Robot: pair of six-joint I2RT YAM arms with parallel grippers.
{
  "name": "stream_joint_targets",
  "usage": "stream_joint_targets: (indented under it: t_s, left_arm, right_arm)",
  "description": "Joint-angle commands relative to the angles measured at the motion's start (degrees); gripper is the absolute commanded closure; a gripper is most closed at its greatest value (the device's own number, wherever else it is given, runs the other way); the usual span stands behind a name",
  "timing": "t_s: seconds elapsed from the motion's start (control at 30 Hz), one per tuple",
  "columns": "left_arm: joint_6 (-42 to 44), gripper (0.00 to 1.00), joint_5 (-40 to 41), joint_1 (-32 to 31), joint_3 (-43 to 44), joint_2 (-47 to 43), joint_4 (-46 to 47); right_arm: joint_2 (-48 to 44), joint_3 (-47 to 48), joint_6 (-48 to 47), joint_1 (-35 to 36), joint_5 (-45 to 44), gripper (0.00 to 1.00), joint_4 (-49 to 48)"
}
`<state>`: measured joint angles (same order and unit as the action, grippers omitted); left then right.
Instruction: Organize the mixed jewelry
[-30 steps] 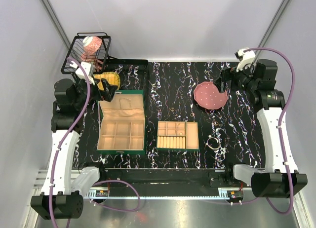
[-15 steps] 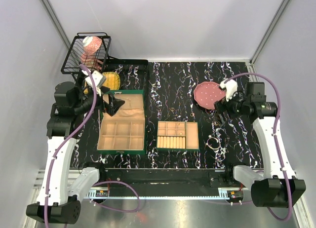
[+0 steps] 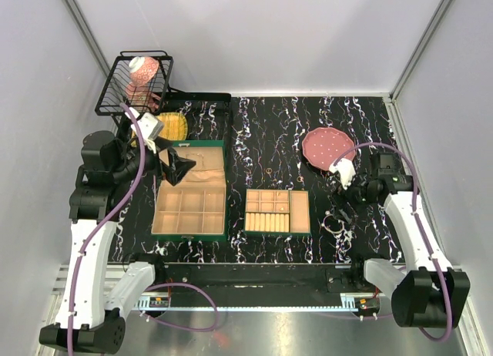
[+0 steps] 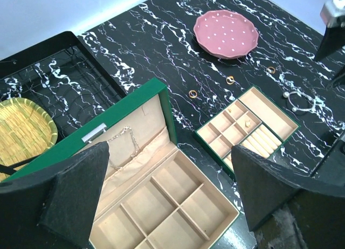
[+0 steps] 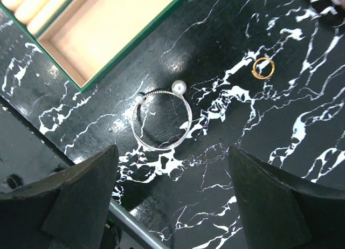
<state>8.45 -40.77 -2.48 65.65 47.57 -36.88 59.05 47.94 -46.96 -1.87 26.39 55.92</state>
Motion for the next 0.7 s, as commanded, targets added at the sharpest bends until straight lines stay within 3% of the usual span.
stream_joint_targets:
  t_s: [0.0,0.53,0.67]
  left_arm:
    - [-2.3,0.01,3.2,-0.2,0.3,0.0,4.5]
    - [-1.9,0.01,7.5,-0.2,-1.3,1.9,8.2]
    - [-1.5,0.01,8.1,-0.2,-1.5,2.1,8.3]
  right_arm:
    - [1.6,-3.3,-4.6,0.2,-1.4,0.13,-4.2]
    - [10.4,-10.3,-6.0,1.5,-3.3,0.20,-20.0]
    - [11.5,-12.4,-6.0,4.7,-5.4,0.22,-23.0]
